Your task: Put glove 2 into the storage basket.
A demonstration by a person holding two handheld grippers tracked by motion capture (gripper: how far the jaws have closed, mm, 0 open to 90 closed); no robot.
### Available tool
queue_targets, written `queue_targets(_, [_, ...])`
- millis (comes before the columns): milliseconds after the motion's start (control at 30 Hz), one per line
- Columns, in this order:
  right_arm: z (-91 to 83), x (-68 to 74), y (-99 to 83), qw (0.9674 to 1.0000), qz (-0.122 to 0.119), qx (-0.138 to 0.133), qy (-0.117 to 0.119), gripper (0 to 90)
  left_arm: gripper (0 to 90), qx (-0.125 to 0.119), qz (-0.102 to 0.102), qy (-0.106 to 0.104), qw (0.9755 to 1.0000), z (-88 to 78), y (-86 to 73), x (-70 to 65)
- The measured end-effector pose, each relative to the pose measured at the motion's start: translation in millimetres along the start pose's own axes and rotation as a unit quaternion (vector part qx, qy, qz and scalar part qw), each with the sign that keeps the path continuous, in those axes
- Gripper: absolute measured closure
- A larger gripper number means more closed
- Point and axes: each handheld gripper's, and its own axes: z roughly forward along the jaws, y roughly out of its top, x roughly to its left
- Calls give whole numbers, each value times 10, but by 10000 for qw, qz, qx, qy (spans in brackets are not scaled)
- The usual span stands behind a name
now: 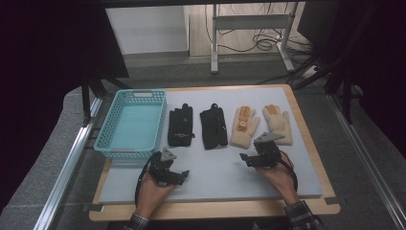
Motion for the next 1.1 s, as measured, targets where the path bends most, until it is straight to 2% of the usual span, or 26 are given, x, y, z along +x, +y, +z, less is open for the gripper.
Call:
queue_targets(133, [95,-17,146,9999,12,12,104,279,28,0,-2,0,10000,0,0,0])
queue_targets(200, [144,-25,235,9998,40,21,201,329,28,0,-2,0,10000,0,0,0])
queue_targets(267, [194,-30,333,9995,23,-20,300,432,28,11,11,0,10000,-2,0,2])
queue_targets(333, [254,-30,438,9990,36,-43,447,586,28,12,10,-1,10000,-2,0,2])
queue_targets(367, [254,-30,438,9990,36,-43,447,586,28,12,10,-1,10000,-2,0,2])
queue_targets(400, [346,-28,552,9988,-24,-41,486,719,28,10,10,-1,10000,-1,0,2])
queue_targets(533, [547,-32,702,9993,-122,54,361,863,28,10,9,-2,10000,-1,0,2])
queue_targets(633, [712,-69,764,9998,-112,160,91,884,28,10,9,-2,10000,-1,0,2])
queue_targets(733, [858,-115,769,9996,-7,300,5,884,28,9,9,-4,10000,-1,0,3])
queue_targets(900, [990,-66,718,9991,-39,407,139,884,28,-3,-4,-4,10000,1,0,1])
queue_targets(967, [999,-6,705,9987,-91,379,330,884,28,6,6,-3,10000,0,0,2])
queue_targets(1033, [1000,81,704,9979,-189,369,501,883,28,8,9,-2,10000,-1,0,2])
queue_targets(1100, [985,148,720,9973,-372,358,519,879,28,8,8,-1,10000,-1,0,2])
